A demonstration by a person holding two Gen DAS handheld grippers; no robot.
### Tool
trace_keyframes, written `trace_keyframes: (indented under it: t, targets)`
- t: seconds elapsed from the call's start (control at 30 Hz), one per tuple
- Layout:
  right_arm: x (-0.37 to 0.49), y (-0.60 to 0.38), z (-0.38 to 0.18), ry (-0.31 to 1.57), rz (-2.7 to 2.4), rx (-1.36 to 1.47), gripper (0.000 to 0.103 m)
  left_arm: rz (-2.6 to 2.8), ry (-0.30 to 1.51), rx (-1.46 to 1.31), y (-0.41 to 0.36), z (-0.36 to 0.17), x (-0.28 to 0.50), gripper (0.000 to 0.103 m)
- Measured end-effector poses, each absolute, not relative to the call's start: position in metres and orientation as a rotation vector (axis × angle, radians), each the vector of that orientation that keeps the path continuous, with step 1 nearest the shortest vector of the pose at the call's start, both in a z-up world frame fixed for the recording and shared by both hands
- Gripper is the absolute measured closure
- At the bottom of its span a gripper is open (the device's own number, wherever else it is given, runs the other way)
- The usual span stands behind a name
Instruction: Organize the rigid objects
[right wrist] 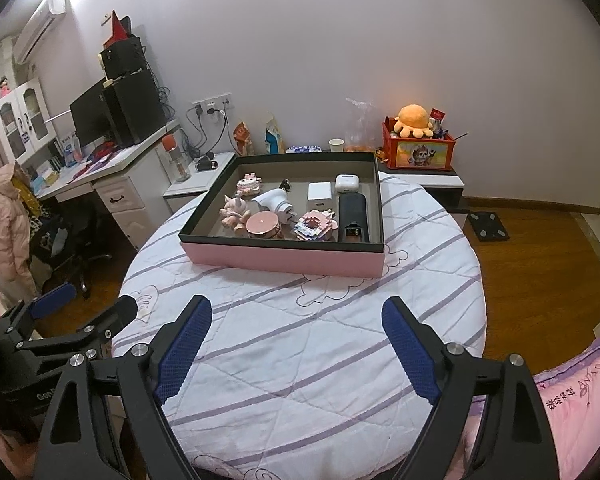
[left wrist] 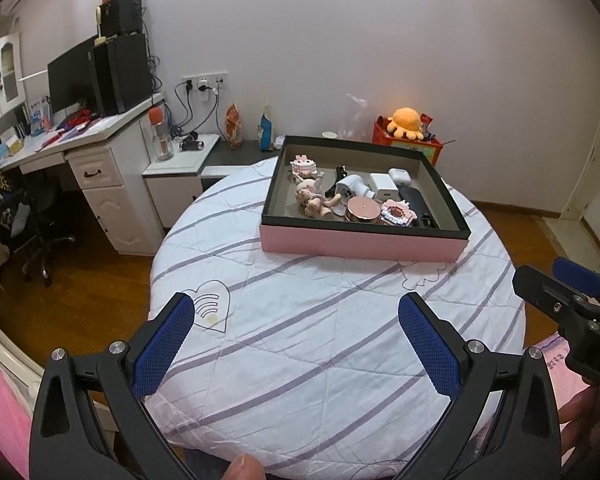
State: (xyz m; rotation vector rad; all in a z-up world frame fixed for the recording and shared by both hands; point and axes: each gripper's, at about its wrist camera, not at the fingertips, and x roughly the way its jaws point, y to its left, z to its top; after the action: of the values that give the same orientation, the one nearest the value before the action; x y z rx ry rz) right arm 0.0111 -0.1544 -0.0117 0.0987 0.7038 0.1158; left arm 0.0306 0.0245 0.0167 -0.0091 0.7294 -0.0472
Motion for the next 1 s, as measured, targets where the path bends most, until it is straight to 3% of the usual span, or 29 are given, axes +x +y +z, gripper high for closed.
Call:
trace_keyframes:
  t: [0.13,0.2,1.0]
  targets:
    - [0.006,-0.154,-0.008,0.689,0.108,0.096,0.014,-0.042,0.705,-0.001,0.024,0.023,0.025,0.000]
    - [0.005,-0.154,-0.006,0.683,0.105,0.095,0.000,-0.043,0.698,-0.001,0.024,0.025,0.023,0.000]
    - [0.014,-0.146,0.001,0.670,0.110,0.073,0.000,0.009,0.734,0.008,0.033,0.026,0.038,0.000]
